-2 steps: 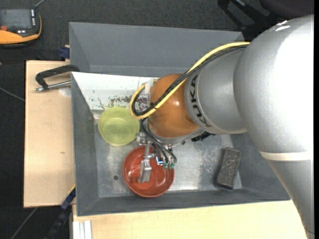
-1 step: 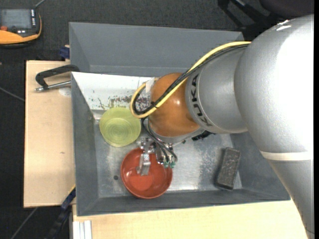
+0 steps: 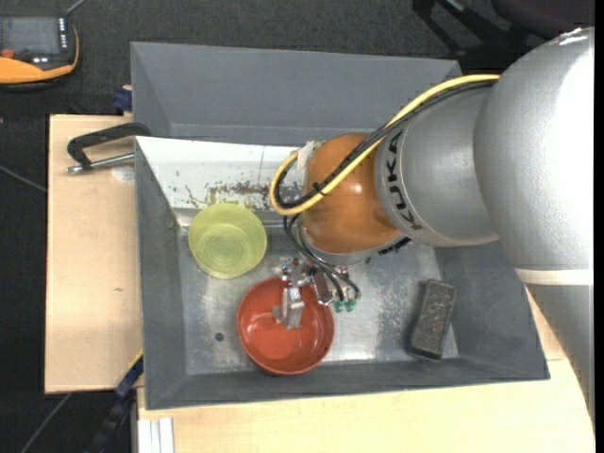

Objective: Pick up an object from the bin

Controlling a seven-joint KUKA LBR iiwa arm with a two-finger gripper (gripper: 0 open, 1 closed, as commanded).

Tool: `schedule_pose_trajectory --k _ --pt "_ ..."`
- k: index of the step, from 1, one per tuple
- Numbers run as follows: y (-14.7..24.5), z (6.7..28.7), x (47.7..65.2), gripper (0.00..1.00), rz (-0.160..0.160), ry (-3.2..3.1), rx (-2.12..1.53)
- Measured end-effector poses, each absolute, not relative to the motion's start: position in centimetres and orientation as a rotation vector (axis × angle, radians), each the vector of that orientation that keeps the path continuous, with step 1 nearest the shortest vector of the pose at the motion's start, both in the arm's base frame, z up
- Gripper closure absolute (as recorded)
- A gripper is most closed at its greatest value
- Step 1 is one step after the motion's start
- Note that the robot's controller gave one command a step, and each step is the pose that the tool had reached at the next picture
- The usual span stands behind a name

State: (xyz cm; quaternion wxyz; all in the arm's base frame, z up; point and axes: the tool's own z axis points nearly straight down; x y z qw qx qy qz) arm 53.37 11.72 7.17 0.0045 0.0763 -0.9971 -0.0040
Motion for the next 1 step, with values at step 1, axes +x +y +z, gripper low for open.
schedule_pose_trajectory --k 1 --pt "16.14 20.30 56.42 1.00 -0.020 -3.134 0.296"
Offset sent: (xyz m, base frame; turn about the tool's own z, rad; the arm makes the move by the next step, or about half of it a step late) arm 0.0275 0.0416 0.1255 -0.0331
